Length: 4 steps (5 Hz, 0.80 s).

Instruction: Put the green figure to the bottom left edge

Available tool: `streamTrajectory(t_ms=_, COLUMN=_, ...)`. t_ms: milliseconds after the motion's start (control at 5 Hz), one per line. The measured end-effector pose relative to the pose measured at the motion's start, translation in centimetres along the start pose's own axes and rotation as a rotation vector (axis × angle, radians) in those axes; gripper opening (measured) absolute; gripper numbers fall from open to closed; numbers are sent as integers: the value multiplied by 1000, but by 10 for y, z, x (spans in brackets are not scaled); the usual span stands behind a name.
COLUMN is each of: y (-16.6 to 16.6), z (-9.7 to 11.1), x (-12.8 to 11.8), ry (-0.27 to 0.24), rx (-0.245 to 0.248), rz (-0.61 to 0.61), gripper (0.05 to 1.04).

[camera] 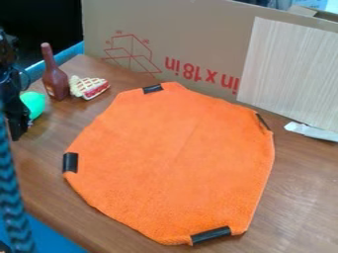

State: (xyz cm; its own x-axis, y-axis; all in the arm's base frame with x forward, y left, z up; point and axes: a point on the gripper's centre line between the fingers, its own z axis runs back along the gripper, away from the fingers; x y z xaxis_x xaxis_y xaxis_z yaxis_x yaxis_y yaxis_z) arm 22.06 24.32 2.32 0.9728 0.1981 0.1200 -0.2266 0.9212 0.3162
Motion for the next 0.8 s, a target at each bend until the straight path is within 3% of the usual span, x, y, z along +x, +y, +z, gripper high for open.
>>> streamTrajectory(t_ms=200, y=-5, z=-6, x=-4, ry=18, rx=-19, rz=0, gripper=1001)
streamTrajectory(t_ms=400, y=-5, z=2, x=-12, ry=-16, rx=-52, rz=5, gripper=1001)
streamTrajectory(t_ms=800, y=10, z=2, x=2, ry=-12, rx=-43, rz=66, gripper=1001)
